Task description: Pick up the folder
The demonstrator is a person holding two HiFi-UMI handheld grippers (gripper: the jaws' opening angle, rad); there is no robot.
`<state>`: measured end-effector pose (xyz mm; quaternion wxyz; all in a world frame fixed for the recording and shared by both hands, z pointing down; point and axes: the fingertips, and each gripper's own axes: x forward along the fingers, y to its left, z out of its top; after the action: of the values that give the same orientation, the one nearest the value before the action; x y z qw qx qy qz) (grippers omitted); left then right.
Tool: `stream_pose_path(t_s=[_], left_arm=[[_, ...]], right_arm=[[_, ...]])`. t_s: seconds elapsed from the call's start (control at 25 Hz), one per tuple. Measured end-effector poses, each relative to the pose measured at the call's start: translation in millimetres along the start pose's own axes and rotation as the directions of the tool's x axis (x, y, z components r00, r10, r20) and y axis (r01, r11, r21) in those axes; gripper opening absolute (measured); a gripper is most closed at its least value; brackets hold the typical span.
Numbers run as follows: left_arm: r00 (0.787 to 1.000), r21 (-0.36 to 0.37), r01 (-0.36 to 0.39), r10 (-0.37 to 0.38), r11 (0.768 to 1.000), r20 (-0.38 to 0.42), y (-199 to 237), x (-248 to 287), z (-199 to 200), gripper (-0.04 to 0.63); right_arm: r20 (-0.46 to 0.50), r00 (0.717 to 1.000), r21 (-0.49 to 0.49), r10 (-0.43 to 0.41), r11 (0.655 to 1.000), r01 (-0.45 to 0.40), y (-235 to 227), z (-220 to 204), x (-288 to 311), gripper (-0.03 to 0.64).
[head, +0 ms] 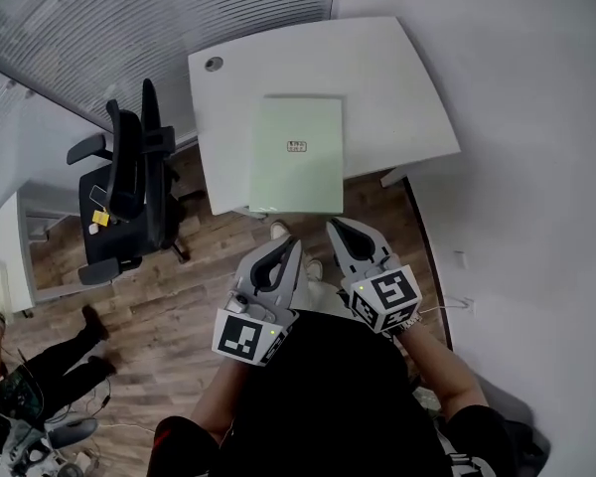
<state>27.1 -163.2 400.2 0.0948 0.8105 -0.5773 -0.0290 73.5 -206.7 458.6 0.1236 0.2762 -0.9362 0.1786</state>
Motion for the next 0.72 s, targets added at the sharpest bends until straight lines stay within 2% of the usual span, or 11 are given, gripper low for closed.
stream_pose_path(t_s=[0.28, 0.44, 0.48, 0.52, 0.56, 0.72], left_arm=[[0.999, -0.017, 0.018, -0.018, 1.0, -0.039, 14.2, 25.5, -18.8, 0.005], [0.997, -0.019, 0.035, -0.037, 0.999, -0.069, 18.9, 33.7, -31.3, 0.005], [0.996, -0.027, 0.04, -0.042, 0.999, -0.084, 18.5, 34.6, -36.1, 0.005], [0.994, -0.035, 0.044, -0.047, 0.998, -0.094, 18.1, 35.8, -40.1, 0.005], [0.994, -0.036, 0.047, -0.05, 0.998, -0.093, 18.4, 37.7, -42.1, 0.005], [0.994, -0.032, 0.058, -0.061, 0.998, -0.096, 19.6, 44.4, -45.8, 0.005]], right_arm=[[-0.089, 0.995, 0.122, -0.047, 0.991, 0.057, -47.0, -47.2, 36.5, 0.0], [-0.104, 0.993, 0.208, -0.058, 0.975, 0.079, -67.7, -69.4, 48.0, 0.002], [-0.109, 0.992, 0.235, -0.061, 0.968, 0.085, -72.2, -75.7, 48.9, 0.015], [-0.116, 0.991, 0.262, -0.061, 0.961, 0.09, -76.5, -82.4, 49.6, 0.089], [-0.126, 0.99, 0.289, -0.058, 0.953, 0.093, -80.5, -88.9, 50.5, 0.131], [-0.167, 0.985, 0.373, -0.05, 0.921, 0.11, -94.9, -114.7, 55.2, 0.192]])
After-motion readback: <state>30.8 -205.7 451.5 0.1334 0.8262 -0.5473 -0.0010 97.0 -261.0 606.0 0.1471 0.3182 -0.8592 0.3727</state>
